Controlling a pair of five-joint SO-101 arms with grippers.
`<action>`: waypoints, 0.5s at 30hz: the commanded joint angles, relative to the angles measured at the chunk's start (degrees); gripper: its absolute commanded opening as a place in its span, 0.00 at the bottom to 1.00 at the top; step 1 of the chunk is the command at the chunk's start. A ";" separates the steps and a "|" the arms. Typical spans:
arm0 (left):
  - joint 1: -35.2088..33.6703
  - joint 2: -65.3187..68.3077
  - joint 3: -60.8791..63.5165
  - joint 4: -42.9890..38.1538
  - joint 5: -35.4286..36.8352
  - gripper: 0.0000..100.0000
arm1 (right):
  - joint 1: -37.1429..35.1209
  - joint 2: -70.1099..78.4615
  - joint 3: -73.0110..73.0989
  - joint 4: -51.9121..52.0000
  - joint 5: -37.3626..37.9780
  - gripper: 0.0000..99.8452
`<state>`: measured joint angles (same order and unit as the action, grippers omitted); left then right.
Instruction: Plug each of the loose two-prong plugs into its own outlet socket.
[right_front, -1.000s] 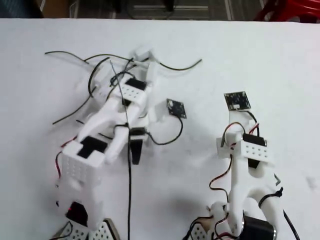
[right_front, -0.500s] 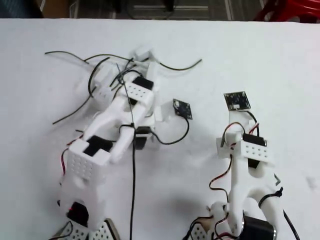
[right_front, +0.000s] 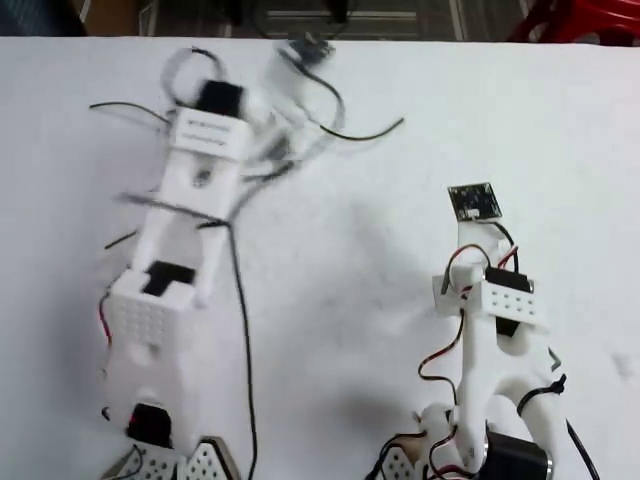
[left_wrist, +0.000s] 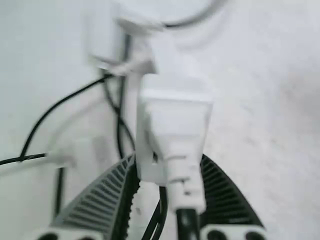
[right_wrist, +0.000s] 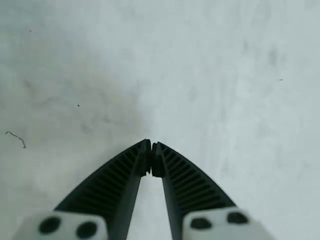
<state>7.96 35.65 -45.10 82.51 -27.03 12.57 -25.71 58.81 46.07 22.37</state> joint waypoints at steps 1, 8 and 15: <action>-2.86 2.24 -8.35 -2.73 -3.78 0.03 | -0.13 -0.22 -0.44 -1.01 -0.18 0.02; -6.02 13.93 -8.88 -17.58 -6.68 0.03 | -0.13 -0.13 3.60 -9.54 -0.18 0.02; -7.60 21.67 -8.88 -25.23 -6.59 0.08 | -0.13 -0.66 5.01 -11.47 -0.18 0.02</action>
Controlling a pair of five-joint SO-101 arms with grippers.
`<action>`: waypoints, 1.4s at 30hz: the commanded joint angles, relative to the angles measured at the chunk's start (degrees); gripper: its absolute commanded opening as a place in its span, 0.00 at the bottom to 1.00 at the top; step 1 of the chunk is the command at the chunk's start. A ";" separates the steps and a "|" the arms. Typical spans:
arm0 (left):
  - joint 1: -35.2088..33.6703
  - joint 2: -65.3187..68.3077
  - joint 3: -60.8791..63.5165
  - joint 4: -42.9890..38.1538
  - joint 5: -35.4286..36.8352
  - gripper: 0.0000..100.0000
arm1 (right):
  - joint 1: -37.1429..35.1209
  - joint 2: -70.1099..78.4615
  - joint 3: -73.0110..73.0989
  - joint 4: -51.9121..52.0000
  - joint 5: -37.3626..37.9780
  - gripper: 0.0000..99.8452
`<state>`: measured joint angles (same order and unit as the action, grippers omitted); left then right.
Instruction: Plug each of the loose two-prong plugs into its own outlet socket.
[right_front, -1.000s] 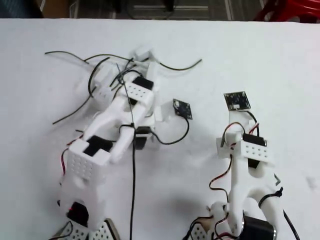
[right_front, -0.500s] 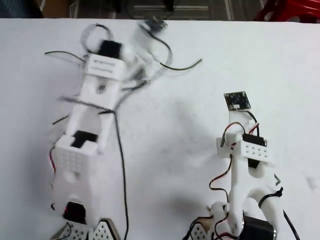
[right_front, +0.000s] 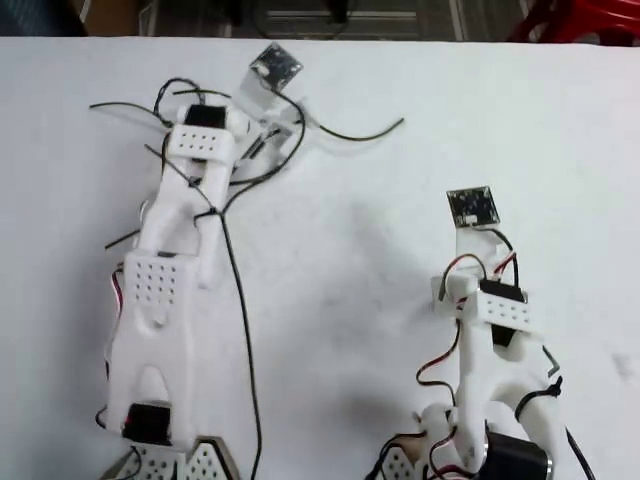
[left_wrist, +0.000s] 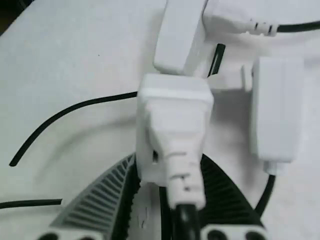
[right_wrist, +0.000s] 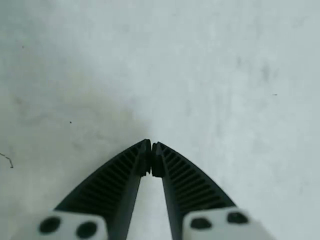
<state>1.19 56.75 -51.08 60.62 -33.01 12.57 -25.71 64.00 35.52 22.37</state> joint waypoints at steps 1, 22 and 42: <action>-1.01 0.57 -2.90 -2.90 -0.53 0.13 | -0.13 -0.66 -0.18 -1.01 -0.09 0.02; -6.55 -13.14 -44.48 39.12 10.20 0.37 | -0.13 -0.22 0.00 -2.59 -0.35 0.02; -6.11 -89.10 -4.48 41.58 10.29 0.36 | -0.13 -0.22 0.00 -2.59 -0.62 0.02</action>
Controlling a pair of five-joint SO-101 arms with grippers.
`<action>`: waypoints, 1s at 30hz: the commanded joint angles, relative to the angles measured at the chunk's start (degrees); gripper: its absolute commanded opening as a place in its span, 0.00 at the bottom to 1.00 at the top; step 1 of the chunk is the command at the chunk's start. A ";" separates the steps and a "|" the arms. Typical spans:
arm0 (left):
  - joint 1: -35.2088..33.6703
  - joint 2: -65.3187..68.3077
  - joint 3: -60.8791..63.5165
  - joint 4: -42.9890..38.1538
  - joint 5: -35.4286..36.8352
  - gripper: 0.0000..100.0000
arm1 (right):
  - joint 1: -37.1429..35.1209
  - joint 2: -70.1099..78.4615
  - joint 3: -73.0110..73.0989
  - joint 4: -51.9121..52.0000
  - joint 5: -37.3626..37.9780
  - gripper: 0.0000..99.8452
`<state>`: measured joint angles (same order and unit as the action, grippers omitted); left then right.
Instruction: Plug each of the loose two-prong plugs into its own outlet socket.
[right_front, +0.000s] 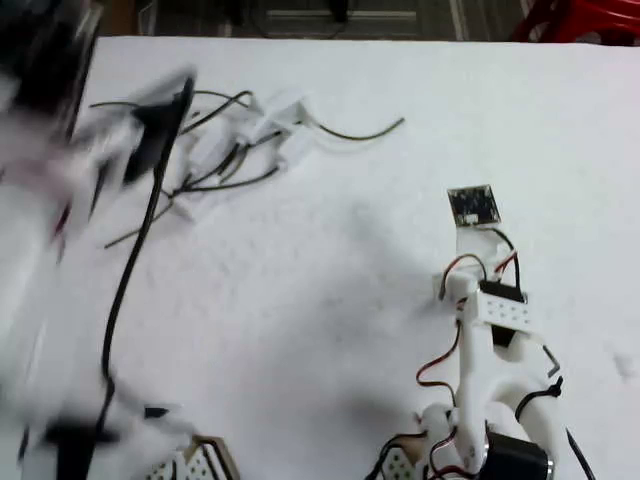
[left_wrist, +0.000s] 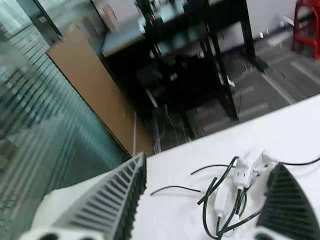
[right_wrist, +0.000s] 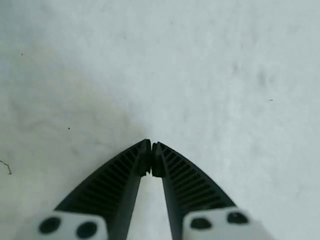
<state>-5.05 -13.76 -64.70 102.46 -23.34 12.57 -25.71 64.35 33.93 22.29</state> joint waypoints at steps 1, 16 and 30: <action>0.13 -22.46 10.99 -0.35 0.62 0.36 | -0.40 -0.22 -0.35 -1.01 -0.53 0.02; 0.04 -60.88 32.88 -0.44 7.47 0.36 | -4.00 -5.76 -3.34 0.92 -0.62 0.02; 0.13 -84.53 64.97 -0.44 13.19 0.36 | -16.84 -55.69 -21.27 22.73 -0.53 0.02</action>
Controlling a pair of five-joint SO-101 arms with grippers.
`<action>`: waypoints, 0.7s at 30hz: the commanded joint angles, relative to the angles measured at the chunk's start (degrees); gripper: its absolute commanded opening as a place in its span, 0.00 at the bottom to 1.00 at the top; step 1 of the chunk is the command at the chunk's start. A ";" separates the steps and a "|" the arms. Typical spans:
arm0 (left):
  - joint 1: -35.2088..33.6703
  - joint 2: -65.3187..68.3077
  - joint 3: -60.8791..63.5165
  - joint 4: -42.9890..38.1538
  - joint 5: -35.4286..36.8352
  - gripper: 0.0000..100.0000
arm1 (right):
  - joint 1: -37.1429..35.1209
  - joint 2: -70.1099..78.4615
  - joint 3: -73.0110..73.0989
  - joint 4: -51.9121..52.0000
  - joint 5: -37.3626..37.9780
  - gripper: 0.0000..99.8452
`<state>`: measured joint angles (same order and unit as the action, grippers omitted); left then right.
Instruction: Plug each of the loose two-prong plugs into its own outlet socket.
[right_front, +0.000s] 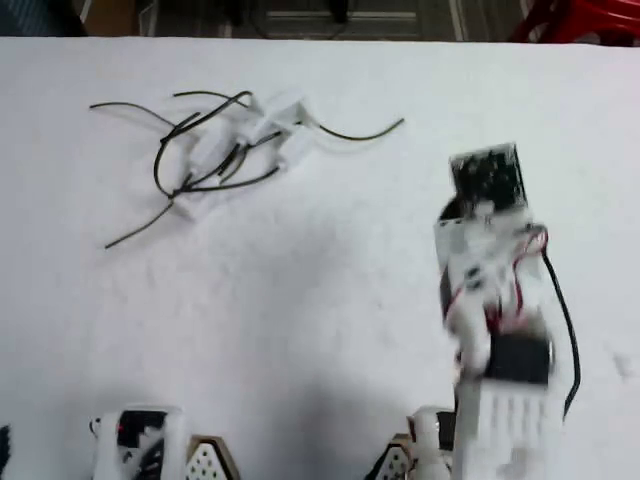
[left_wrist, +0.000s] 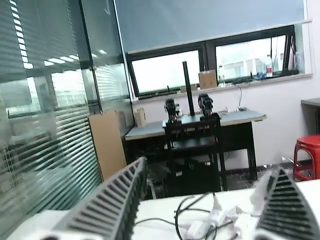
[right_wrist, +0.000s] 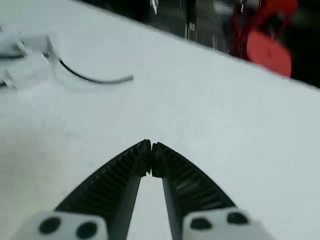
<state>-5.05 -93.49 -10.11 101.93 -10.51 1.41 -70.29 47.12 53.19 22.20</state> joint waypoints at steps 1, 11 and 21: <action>0.13 -6.20 13.10 0.09 0.35 0.36 | -8.66 -14.55 -4.31 5.14 -0.44 0.02; 0.13 -10.68 33.41 0.00 0.62 0.29 | -15.96 -33.36 -5.45 23.16 0.09 0.02; 0.13 -10.68 42.02 0.09 0.26 0.05 | -14.64 -33.01 -17.58 44.00 -0.35 0.02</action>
<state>-5.05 -104.13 29.63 102.02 -10.51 -13.54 -102.99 33.05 92.40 22.29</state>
